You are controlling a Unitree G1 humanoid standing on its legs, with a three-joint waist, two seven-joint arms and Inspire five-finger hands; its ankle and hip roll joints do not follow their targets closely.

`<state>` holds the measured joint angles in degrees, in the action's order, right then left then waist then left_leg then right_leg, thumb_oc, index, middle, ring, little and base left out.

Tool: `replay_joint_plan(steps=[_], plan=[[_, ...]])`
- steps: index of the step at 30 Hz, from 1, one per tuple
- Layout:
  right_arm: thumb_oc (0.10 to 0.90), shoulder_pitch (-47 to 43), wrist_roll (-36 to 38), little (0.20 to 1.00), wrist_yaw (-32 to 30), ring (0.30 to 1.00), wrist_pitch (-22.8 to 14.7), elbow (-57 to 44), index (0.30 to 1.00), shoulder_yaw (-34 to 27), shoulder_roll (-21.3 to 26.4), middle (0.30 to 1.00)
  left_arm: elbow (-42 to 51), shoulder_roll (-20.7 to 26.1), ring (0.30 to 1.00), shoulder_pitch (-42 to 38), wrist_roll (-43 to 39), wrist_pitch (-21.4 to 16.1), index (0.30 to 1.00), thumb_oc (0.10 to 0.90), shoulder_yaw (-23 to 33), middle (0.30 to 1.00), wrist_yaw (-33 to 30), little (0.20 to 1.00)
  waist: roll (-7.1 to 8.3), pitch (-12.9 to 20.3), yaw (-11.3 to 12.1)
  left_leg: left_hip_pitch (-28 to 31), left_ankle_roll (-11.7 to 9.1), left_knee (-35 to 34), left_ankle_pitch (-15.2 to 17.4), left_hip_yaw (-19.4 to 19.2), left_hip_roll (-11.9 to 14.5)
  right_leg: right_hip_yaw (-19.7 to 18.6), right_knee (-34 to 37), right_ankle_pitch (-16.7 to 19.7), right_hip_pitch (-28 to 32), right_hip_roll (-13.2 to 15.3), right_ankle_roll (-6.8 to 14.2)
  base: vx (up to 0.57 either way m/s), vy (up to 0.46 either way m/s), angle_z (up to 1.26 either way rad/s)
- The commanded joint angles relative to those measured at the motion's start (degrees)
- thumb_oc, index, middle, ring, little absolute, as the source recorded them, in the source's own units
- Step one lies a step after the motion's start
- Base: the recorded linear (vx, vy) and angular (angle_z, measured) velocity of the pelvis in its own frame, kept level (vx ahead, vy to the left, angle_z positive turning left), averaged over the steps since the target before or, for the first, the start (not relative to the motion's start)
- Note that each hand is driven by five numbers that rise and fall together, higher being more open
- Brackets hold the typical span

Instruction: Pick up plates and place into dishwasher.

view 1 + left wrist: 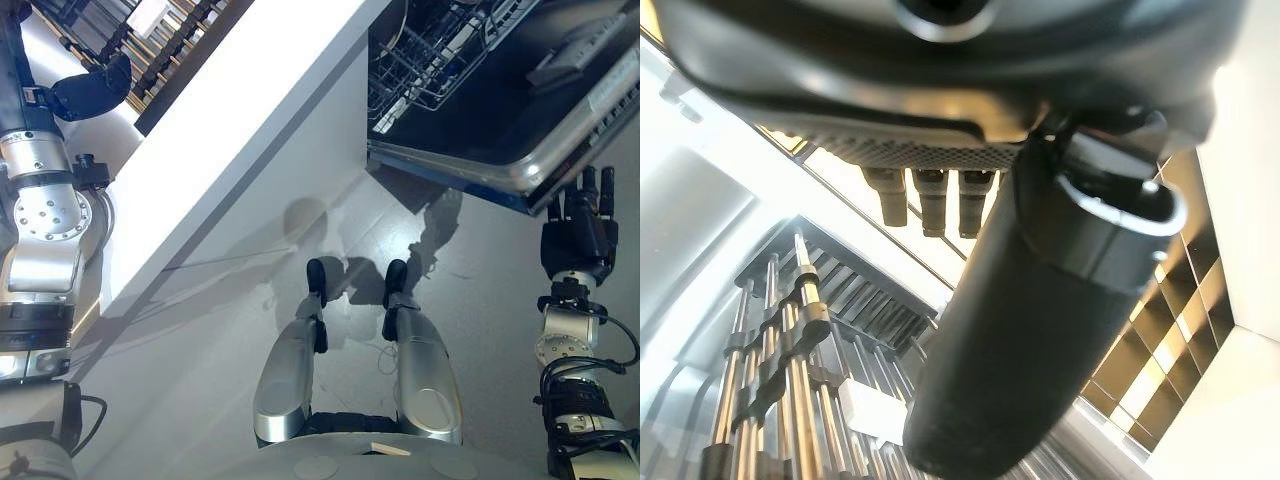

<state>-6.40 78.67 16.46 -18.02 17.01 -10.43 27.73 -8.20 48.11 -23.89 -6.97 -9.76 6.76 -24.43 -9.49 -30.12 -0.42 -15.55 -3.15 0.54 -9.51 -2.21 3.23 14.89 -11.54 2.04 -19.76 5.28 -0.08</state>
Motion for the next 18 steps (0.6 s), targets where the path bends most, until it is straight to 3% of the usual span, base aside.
replay_joint_plan(steps=[1, 11, 18], plan=[[0.800, -23.6, -12.1, 0.900, 10.7, 0.900, 7.4, -22.0, 0.900, 13.4, -2.6, 0.900, 4.4, 2.1, 0.900, -0.5, 1.4, -2.0, 0.900, 0.800, -0.5, 0.900, -0.7, 0.900, 5.35, 0.7, 4.2, -0.5, 3.4, 5.6, 7.0, 0.6, -5.4, -3.4, -0.6, -2.7, 2.8, 1.3, 4.0, 0.03, 0.087, -0.11], [0.800, -23.1, -18.3, 0.900, 7.2, 0.900, 9.4, -27.9, 0.900, 14.9, -5.9, 0.900, 4.0, 1.8, 0.900, 1.1, 0.7, -2.9, 0.900, 0.800, 0.4, 0.900, 1.1, 0.900, 6.81, 2.5, 5.6, 1.4, 4.3, 7.8, 9.0, 0.5, -6.5, -2.6, 1.2, -1.5, 5.9, 2.4, 4.9, 0.06, 0.069, 0.12], [0.800, -18.6, -21.3, 0.900, -0.5, 0.900, 7.2, -24.5, 0.900, 11.4, -7.2, 0.900, 5.3, 1.2, 0.900, 5.3, 0.6, -3.6, 0.900, 0.800, 2.5, 0.900, 2.8, 0.900, 8.03, 5.1, 6.2, 4.0, 4.7, 9.9, 11.2, 0.6, -6.8, -2.2, 2.6, -1.4, 9.8, 3.1, 5.0, 0.11, 0.035, 0.36]])
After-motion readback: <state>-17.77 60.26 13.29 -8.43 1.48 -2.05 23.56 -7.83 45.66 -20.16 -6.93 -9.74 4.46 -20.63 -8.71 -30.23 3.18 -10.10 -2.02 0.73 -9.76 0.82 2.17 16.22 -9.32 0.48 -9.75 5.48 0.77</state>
